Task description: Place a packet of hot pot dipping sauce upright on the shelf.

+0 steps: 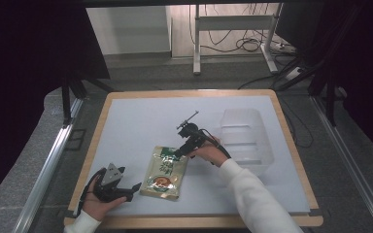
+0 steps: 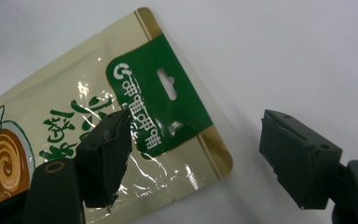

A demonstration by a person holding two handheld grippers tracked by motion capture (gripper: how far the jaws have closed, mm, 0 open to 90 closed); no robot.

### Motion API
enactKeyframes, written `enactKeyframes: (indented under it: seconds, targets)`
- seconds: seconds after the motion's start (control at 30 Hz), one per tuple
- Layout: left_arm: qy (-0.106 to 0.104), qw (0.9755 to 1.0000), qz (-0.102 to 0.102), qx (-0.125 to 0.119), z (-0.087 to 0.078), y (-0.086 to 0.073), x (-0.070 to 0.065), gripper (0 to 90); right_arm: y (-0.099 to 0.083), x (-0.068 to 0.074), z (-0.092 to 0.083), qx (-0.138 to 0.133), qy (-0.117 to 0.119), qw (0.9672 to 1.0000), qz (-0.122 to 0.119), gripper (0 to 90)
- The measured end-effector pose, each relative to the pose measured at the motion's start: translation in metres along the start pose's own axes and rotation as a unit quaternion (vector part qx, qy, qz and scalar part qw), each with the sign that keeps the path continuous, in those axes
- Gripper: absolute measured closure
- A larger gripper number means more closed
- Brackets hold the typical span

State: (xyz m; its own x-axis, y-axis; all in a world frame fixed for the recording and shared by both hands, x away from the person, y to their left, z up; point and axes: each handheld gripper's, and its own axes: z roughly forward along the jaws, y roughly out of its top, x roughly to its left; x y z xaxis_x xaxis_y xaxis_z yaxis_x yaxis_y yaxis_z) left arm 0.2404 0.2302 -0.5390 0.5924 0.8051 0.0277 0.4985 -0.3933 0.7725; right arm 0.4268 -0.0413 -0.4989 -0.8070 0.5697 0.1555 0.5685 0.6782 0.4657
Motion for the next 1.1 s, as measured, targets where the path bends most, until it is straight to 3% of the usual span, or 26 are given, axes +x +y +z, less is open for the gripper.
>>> enactKeyframes:
  seconds: [0.47, 0.63, 0.67, 0.87, 1.1]
  targets:
    - [-0.004, 1.0, 0.002, 0.006, 0.001, 0.0, 0.0, 15.2, -0.006, 0.005, 0.006, 0.015, 0.026, 0.9995, -0.006, 27.7]
    - [-0.004, 1.0, 0.001, 0.006, 0.001, 0.0, 0.0, 15.2, -0.006, 0.009, 0.0, 0.008, 0.038, 0.9992, -0.007, 28.1]
    - [-0.003, 0.9999, 0.005, 0.009, 0.001, 0.0, 0.001, 15.2, -0.005, 0.011, -0.007, -0.001, 0.053, 0.9985, -0.007, 29.5]
    - [-0.004, 0.9999, 0.005, 0.008, 0.001, 0.0, 0.0, 15.2, -0.006, 0.018, -0.015, -0.001, 0.086, 0.9961, -0.018, 33.3]
    - [-0.005, 1.0, 0.003, 0.007, 0.001, 0.0, 0.0, 15.2, -0.007, 0.014, -0.002, 0.02, 0.072, 0.9969, -0.023, 38.6]
